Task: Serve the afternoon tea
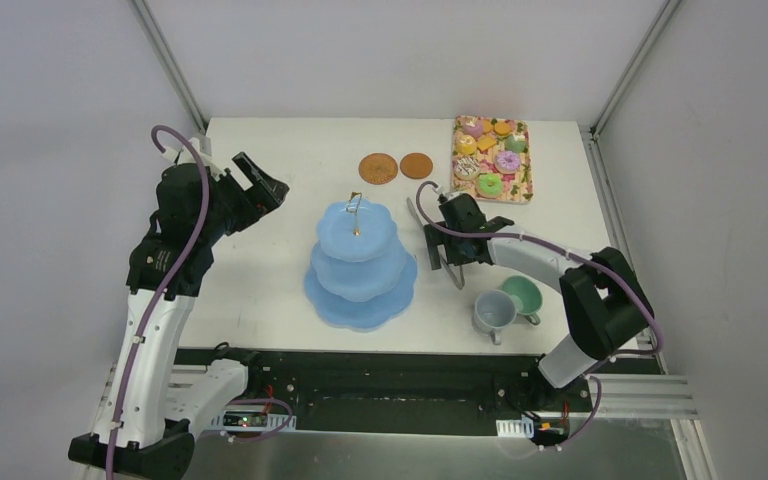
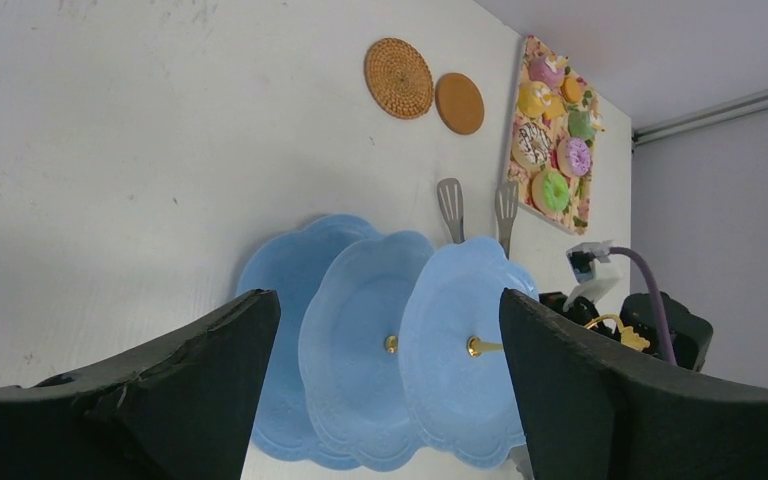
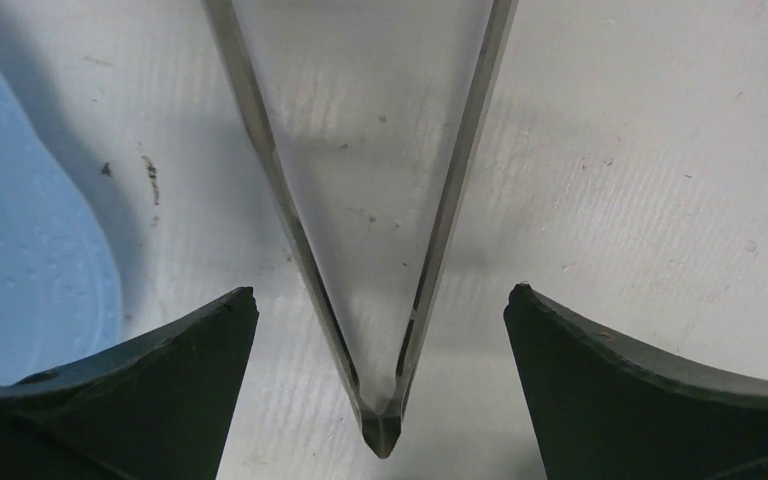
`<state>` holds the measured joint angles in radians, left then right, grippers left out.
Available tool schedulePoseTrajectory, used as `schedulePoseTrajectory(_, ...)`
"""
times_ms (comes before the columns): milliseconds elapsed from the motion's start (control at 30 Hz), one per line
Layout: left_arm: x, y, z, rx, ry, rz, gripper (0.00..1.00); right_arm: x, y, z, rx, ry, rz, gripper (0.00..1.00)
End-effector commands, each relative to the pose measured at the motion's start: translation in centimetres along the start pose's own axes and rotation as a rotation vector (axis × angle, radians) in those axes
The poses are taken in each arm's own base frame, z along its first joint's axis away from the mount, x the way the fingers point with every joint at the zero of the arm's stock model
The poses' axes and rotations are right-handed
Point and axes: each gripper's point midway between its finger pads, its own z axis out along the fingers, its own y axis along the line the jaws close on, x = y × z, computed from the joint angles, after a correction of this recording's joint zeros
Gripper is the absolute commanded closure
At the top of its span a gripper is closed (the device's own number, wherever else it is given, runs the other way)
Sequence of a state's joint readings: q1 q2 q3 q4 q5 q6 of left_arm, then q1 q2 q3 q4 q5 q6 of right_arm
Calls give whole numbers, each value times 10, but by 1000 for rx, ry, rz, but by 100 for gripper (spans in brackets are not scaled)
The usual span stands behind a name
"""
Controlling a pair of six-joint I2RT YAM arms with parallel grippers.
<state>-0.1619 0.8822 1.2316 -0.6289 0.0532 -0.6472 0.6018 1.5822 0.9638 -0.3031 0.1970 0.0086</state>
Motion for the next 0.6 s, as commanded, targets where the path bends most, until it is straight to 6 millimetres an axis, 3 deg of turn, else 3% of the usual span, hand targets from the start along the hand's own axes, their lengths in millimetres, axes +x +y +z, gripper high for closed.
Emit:
schedulePoseTrajectory(0, -11, -12, -8, 37, -14, -11, 16, -14, -2, 12, 0, -44, -50, 1)
schedulePoseTrajectory(100, -11, -13, -7, 32, -5, -7, 16, -11, -5, 24, 7, -18, -48, 0)
schedulePoseTrajectory(367, -19, -23, 2, 52, -5, -6, 16, -17, 2, 49, -1, -2, -3, 21)
schedulePoseTrajectory(567, -21, -25, 6, 55, -2, -1, 16, -29, 4, 49, -3, -51, 31, 30)
